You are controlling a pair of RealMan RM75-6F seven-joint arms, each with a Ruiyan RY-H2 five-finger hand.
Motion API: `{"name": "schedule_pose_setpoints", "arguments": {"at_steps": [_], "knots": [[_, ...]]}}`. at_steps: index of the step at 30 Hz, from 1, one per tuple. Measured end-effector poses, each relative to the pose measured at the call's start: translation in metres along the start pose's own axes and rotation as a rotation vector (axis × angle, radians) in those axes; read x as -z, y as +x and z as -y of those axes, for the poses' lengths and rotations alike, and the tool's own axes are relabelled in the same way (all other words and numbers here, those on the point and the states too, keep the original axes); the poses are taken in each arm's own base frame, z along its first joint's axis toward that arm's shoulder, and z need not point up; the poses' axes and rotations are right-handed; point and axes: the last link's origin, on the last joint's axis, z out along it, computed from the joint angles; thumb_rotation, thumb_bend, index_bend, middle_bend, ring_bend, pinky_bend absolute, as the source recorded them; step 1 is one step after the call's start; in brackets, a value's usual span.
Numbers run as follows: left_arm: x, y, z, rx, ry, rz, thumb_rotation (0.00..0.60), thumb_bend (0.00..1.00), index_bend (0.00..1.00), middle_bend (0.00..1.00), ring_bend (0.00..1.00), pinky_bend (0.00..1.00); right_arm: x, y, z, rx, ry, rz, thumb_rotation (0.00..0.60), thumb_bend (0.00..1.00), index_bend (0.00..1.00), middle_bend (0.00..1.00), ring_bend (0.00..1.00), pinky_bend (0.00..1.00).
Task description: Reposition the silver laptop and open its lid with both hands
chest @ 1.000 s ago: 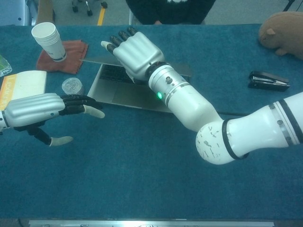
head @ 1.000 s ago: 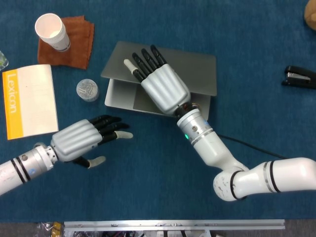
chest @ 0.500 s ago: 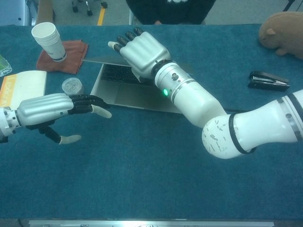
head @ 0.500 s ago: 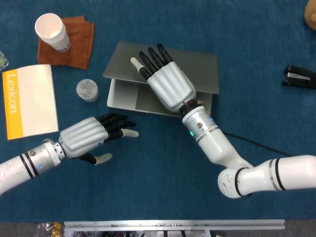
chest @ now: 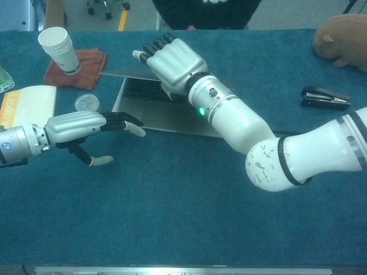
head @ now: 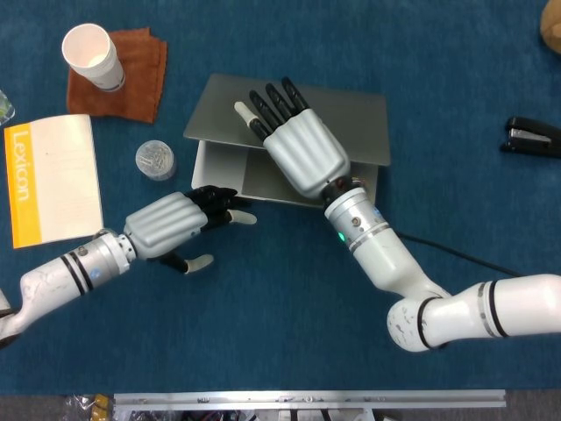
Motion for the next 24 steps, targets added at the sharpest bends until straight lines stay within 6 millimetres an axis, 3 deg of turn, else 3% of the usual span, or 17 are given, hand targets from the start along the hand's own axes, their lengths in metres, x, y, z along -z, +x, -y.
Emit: {"name": "schedule_pose_setpoints", "arguments": {"at_steps": [14, 24], "knots": [[-0.017, -0.007, 0.006, -0.012, 0.055, 0.015, 0.6, 0.38, 0.15, 0.08, 0.01, 0.07, 0.001, 0.003, -0.001, -0.012, 0.002, -0.006, 0.6, 0.51, 0.0, 0.06, 0.02, 0.07], [-0.017, -0.012, 0.015, -0.01, 0.108, 0.035, 0.6, 0.38, 0.15, 0.08, 0.01, 0.07, 0.002, 0.005, -0.001, -0.018, 0.004, -0.011, 0.6, 0.51, 0.0, 0.06, 0.02, 0.07]]}}
